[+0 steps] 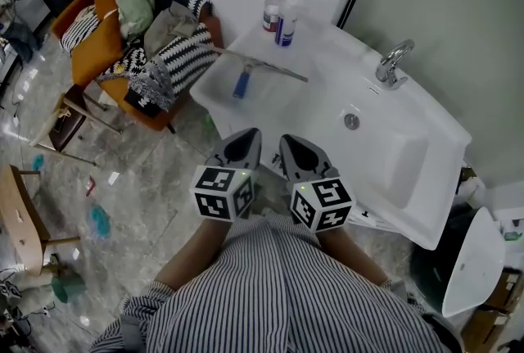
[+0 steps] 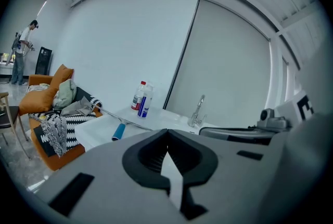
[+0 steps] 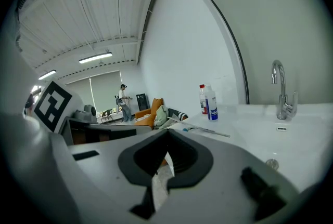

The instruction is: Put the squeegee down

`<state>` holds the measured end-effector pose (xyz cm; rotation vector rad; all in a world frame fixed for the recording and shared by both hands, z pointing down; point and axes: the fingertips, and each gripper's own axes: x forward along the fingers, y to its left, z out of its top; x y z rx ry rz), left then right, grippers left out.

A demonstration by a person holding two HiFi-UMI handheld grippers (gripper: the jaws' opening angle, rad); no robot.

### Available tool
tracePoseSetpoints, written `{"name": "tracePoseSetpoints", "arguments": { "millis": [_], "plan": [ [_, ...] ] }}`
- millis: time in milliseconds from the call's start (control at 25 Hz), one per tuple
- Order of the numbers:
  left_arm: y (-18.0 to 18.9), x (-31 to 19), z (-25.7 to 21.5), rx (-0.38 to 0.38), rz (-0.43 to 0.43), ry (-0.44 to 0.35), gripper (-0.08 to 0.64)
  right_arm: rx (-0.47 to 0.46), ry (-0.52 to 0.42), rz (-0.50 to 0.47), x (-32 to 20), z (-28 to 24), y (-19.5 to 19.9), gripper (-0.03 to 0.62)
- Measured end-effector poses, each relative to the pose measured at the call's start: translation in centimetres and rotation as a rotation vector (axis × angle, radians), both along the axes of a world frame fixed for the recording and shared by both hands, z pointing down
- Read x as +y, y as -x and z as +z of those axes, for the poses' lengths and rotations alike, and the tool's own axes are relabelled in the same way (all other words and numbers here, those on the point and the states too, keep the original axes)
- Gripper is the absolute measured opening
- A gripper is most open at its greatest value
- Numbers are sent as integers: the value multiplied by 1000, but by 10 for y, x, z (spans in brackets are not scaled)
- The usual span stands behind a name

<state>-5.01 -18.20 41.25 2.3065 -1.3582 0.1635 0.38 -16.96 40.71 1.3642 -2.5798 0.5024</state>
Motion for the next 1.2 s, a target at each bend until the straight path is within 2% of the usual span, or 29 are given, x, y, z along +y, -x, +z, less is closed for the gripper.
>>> {"name": "tracePoseSetpoints", "arguments": {
  "millis": [600, 840, 1200],
  "plan": [
    [11, 0, 2, -44, -8, -2, 14, 45, 8, -74, 5, 3, 19, 15],
    [8, -1, 3, -46, 0, 8, 14, 38, 16, -65, 0, 3, 18, 15],
    [17, -2, 6, -32, -32, 23, 12, 47, 17, -88, 1, 6, 20, 15]
  ]
}}
